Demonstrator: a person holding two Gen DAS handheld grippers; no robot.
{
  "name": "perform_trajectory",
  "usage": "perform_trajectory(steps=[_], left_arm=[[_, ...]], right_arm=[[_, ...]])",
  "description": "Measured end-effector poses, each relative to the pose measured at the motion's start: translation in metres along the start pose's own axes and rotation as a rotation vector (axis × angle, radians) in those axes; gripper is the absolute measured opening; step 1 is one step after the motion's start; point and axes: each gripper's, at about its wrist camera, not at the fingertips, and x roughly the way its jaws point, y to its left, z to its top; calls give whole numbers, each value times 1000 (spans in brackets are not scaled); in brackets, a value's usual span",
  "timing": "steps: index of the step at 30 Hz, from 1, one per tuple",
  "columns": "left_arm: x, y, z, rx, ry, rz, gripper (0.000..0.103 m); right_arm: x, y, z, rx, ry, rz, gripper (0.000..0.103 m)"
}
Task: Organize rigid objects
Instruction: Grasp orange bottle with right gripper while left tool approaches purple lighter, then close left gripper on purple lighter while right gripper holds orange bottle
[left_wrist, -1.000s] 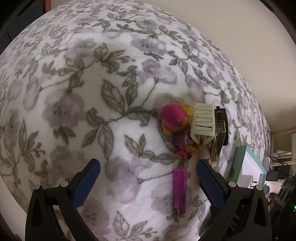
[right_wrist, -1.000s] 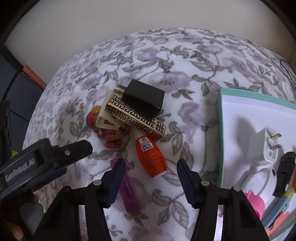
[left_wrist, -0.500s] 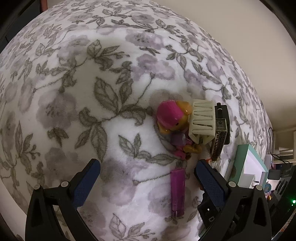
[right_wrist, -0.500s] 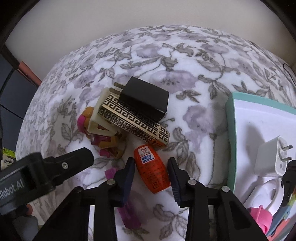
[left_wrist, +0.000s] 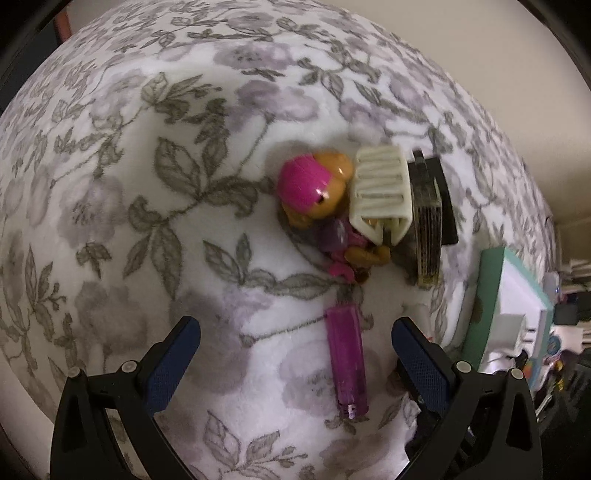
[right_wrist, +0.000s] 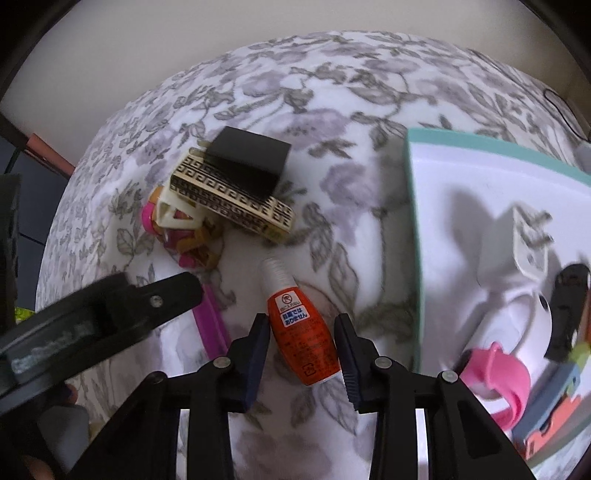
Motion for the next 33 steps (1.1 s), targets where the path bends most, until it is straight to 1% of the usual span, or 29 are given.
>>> perform_trajectory(steps=[12,16,20,27,29,31,33], left_arm=[[24,-33,-19,112,28,115,103],[34,-42,-25,175,27,167,103],[37,-44,-32,195,25,171,103],[34,-25,-43,195,37,166,102],[33,-20,-44,188,37,161,100],[31,-18,-45,185,28,160,95],[27,-16,-46,186,16,154,86]], right_arm=[[-8,-12,-17,29,36,11,39],[-7,-13,-18,34,44,21,39],[-13,-17,-25,26,50,18,39],[-17,-20,-33,32,62,29,39],[-18,-21,-34,37,65,36,39],[-18,-22,-35,39,67,39,39],[-19,-23,-36,38,68,40,39]])
